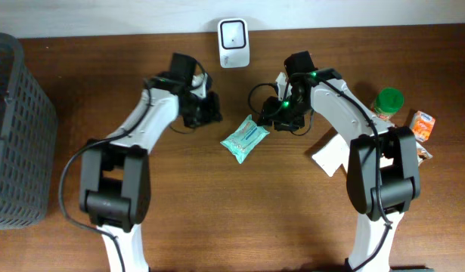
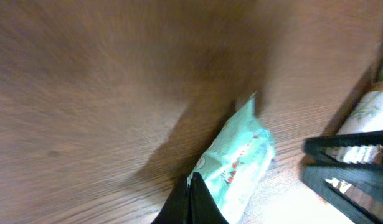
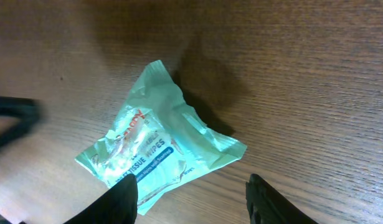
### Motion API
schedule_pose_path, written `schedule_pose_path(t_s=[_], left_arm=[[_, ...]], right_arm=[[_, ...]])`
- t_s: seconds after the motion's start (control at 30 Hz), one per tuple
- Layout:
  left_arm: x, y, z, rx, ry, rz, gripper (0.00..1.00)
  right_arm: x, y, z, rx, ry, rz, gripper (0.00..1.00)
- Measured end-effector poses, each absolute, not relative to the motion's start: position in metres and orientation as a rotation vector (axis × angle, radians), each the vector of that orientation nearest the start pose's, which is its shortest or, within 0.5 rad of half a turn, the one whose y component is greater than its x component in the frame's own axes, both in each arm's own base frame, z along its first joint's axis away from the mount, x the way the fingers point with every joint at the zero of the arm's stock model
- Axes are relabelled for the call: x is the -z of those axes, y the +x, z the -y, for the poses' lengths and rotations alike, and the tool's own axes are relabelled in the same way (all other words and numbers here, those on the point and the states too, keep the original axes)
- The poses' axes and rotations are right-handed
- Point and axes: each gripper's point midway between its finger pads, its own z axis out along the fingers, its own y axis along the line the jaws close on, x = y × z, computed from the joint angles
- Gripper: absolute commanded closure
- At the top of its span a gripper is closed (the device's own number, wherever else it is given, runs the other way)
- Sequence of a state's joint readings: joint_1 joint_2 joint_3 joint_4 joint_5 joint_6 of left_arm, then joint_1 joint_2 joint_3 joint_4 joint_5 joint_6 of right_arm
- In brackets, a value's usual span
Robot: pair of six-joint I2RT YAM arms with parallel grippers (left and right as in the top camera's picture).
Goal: Scan the item barcode
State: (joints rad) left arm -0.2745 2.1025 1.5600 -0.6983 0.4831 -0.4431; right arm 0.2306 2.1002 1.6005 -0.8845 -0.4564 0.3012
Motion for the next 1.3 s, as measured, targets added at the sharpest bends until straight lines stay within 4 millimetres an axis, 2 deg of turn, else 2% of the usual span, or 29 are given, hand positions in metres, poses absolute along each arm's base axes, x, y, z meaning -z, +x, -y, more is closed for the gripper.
schedule_pose_path(t_s=[0.1,0.13,0.17,0.2,0.27,0.33,0.5,0.57,0.63,0.73,0.83,1.07,1.13,1.2,1.27,1.3], left_arm=[[-0.031,0.416,0.205,0.830,-0.199,-2.952,0.59],[-0.027,0.413,0.204,0.827,-0.220,-2.967,0.51],[-0.025,0.411,0.203,0.826,-0.244,-2.975,0.46],[-0.024,0.410,0.202,0.825,-0.245,-2.977,0.36],[-0.022,0.408,0.202,0.823,-0.250,-2.985,0.33],[-0.018,0.403,0.200,0.815,-0.225,-3.000,0.34],[-0.016,0.399,0.203,0.811,-0.171,-3.007,0.42],[-0.017,0.395,0.210,0.814,-0.112,-3.010,0.48],[-0.017,0.391,0.219,0.826,-0.042,-3.009,0.50],[-0.024,0.388,0.233,0.933,0.077,-2.970,0.47],[-0.034,0.384,0.237,1.072,0.182,-2.932,0.45],[-0.035,0.370,0.244,1.145,0.290,-2.923,0.48],[-0.029,0.359,0.250,1.133,0.324,-2.948,0.53],[-0.023,0.351,0.256,1.120,0.349,-2.966,0.62],[-0.015,0.347,0.263,1.122,0.368,-2.976,0.80],[-0.014,0.347,0.264,1.128,0.363,-2.977,0.84]], right_arm=[[-0.053,0.410,-0.176,-0.757,0.023,-2.991,0.49],[-0.053,0.410,-0.176,-0.762,0.015,-2.989,0.49],[-0.053,0.410,-0.176,-0.764,0.012,-2.989,0.49],[-0.053,0.410,-0.176,-0.765,0.012,-2.989,0.49],[-0.053,0.409,-0.177,-0.768,0.006,-2.988,0.49],[-0.051,0.408,-0.176,-0.767,0.005,-2.993,0.49],[-0.048,0.405,-0.176,-0.766,0.006,-3.002,0.49],[-0.048,0.405,-0.176,-0.766,0.006,-3.002,0.49],[-0.048,0.405,-0.176,-0.766,0.006,-3.002,0.49],[-0.048,0.405,-0.176,-0.766,0.006,-3.002,0.49],[-0.048,0.405,-0.176,-0.767,0.005,-2.999,0.49],[-0.048,0.406,-0.176,-0.767,0.004,-2.998,0.49],[-0.048,0.406,-0.176,-0.767,0.003,-2.998,0.49],[-0.048,0.406,-0.176,-0.767,0.004,-2.998,0.49],[-0.048,0.406,-0.176,-0.767,0.004,-2.998,0.49],[-0.048,0.406,-0.176,-0.767,0.004,-2.998,0.49]])
